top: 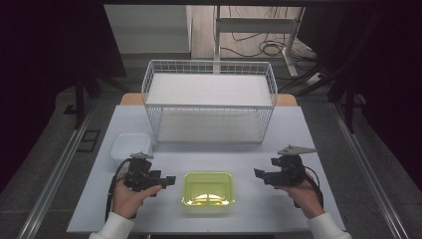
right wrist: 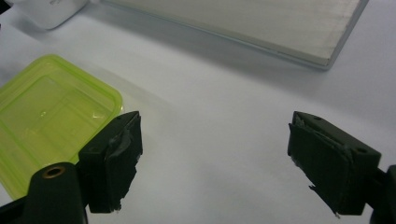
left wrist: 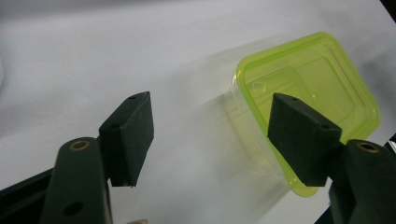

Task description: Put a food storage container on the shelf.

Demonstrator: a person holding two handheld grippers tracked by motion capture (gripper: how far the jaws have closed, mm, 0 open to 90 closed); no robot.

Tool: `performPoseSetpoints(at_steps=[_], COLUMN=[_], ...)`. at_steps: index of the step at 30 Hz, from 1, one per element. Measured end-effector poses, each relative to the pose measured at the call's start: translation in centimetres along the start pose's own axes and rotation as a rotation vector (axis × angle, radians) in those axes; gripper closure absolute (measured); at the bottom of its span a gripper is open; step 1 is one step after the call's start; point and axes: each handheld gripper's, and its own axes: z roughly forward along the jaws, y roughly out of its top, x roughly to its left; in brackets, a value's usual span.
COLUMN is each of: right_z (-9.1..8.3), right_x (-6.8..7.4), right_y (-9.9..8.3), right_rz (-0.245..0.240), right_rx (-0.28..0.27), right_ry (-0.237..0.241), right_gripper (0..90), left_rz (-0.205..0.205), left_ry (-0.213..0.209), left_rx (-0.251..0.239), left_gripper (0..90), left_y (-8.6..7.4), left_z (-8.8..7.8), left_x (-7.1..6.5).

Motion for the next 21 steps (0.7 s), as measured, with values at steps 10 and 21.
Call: performPoseSetpoints(at_steps=[10,21], right_z=[-0.1,1.1], right_x=[1.7,2.9], right_y=[0.7,0.2], right_rz=[0.135,0.108], right_rx=[0.035,0.053], right_ry=[0.101,0.147], right_gripper=[22.3,30.5], left_rz=[-0.025,-0.029], left_ry=[-0.036,-0.046], left_rx=[0.017,0.009], left_gripper=[31.1,32.2], left_y=[0.0,-0.1], left_z=[0.4,0.3], left_x=[-0.1,-0.1])
